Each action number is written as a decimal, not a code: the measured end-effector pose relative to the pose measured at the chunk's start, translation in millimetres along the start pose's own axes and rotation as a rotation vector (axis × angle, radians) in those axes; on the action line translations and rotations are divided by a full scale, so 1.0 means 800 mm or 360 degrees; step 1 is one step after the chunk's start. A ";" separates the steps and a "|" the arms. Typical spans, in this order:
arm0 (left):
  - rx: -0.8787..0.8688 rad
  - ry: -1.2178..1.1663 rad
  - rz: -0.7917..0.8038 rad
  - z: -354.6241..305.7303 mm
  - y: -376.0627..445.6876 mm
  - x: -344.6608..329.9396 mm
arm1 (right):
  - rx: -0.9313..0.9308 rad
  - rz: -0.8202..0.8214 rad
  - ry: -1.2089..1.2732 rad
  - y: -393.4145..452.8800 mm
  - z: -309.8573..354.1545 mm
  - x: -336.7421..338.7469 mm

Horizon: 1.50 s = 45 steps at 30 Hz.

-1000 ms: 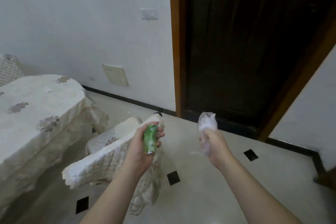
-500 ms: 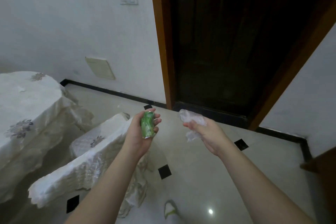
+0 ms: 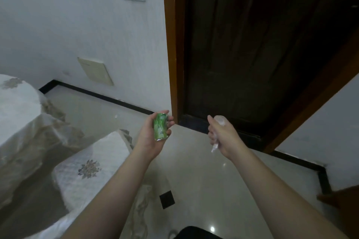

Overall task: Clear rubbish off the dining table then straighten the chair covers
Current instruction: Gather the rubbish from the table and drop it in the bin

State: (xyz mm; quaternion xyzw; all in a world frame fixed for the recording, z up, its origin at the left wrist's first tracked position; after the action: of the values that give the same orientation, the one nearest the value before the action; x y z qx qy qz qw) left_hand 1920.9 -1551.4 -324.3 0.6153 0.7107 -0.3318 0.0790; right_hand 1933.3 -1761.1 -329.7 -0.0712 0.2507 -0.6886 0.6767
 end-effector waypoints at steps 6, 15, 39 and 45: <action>0.0011 0.0020 -0.0033 -0.011 0.069 -0.010 | -0.0247 0.0007 -0.0052 0.070 0.009 0.002; -0.0007 0.0056 -0.0279 -0.016 0.181 -0.047 | -0.0347 0.0117 0.0019 0.225 0.064 0.016; -0.0394 -0.0500 -0.0918 -0.168 0.261 0.189 | -0.0213 0.0674 -0.0746 0.442 0.094 -0.318; -0.0460 -0.0537 -0.0961 -0.239 0.288 0.257 | 0.0003 0.0768 -0.0801 0.497 0.106 -0.407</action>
State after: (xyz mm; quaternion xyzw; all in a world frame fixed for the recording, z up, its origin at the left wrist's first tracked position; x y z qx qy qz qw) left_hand 2144.0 -1268.2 -371.0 0.2971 0.8766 -0.3331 0.1797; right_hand 2351.1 -1450.3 -353.2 -0.1767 0.0849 -0.4700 0.8606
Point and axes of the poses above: each hand's wrist, its own y-axis towards the middle knuckle, its own x-axis out of the back of the hand, z = x × y, the point moved 8 cm from there along y, towards the middle knuckle, and after that the axes turned 8 degrees about y, right-handed, at the moved point
